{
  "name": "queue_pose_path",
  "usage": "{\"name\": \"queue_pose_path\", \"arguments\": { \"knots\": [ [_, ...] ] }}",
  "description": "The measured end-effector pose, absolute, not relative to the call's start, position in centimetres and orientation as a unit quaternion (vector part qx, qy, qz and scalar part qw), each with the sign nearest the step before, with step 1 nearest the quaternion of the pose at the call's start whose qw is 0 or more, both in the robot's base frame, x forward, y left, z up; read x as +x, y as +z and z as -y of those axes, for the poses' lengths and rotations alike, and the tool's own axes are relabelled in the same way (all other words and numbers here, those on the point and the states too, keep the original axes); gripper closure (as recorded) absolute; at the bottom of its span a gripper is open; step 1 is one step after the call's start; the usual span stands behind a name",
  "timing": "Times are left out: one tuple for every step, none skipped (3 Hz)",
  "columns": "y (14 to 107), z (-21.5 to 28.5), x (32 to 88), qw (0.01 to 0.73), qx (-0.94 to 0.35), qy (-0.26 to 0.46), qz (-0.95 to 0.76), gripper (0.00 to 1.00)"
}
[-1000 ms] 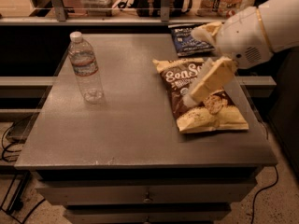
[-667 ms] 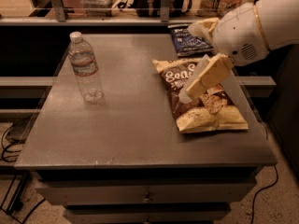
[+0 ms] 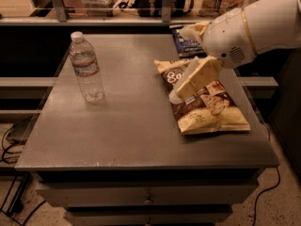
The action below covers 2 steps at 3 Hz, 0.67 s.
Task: Knock water bottle over
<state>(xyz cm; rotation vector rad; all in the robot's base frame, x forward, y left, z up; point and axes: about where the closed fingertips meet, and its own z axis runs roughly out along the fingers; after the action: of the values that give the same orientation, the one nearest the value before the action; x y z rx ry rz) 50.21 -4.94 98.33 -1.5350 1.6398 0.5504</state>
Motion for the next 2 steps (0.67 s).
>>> {"name": "queue_pose_path", "arguments": {
  "knots": [
    [97.4, 1.2, 51.3, 0.421, -0.604, 0.262, -0.623, 0.00],
    [96.6, -3.2, 52.5, 0.430, -0.610, 0.298, -0.595, 0.00]
  ]
}}
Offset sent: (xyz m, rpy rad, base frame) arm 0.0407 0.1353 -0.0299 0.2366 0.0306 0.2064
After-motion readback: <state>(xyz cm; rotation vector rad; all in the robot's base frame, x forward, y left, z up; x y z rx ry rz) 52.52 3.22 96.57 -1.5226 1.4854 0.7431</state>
